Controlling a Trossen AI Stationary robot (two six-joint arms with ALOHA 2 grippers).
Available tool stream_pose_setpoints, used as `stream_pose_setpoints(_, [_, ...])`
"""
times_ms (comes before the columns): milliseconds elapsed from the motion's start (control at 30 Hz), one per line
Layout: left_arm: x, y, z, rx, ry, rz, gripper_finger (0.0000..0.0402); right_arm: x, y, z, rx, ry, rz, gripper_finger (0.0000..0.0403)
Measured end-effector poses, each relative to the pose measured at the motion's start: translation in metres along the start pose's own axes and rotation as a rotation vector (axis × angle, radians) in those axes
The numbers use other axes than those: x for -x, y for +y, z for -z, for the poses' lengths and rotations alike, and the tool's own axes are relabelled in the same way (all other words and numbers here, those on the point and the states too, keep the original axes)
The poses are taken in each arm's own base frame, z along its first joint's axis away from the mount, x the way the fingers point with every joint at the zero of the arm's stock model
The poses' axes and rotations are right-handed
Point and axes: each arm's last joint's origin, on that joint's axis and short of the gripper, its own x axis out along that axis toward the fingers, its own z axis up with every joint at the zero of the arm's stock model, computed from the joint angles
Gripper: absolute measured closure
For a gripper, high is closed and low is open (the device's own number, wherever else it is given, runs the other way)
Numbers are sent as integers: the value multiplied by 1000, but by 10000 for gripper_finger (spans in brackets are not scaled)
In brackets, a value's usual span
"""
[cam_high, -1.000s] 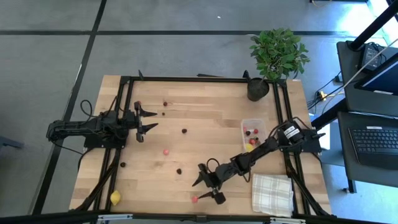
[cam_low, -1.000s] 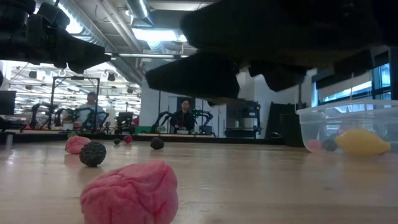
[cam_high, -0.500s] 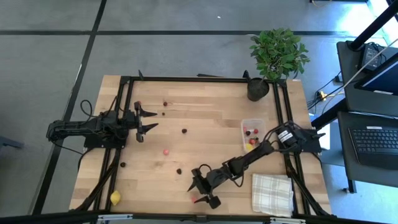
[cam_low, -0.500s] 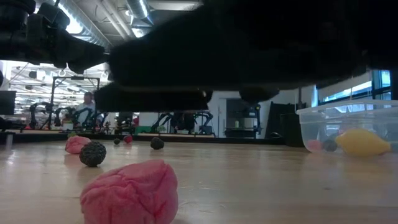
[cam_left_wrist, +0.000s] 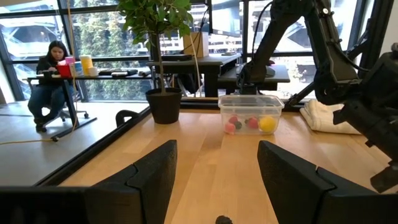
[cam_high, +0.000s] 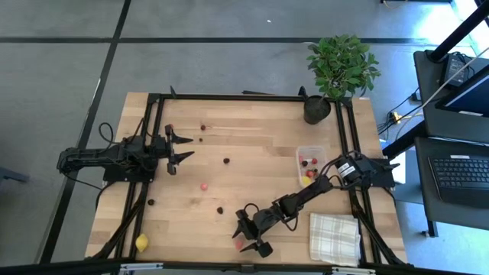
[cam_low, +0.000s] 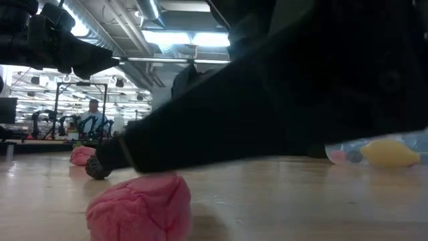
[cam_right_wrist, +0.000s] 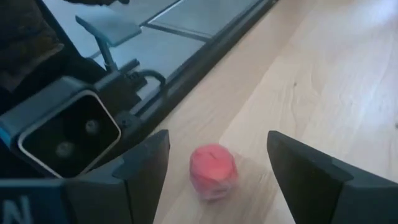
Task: Pick and placing Produce into tupperware
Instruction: Put the bottom peach into the transparent bin
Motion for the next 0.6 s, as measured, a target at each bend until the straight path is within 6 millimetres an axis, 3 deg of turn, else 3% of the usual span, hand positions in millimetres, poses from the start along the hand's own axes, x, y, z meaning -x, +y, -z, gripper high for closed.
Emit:
stream_pose_setpoints(267, [0, 0, 0, 0, 0, 0, 184, 0, 0, 2, 1, 21, 2, 132])
stream_pose_setpoints(433, [0, 0, 0, 0, 0, 0, 184, -6, -2, 14, -5, 27, 2, 132])
stream_pose_setpoints(600, [0, 0, 0, 0, 0, 0, 184, -8, -2, 10, -2, 12, 1, 141])
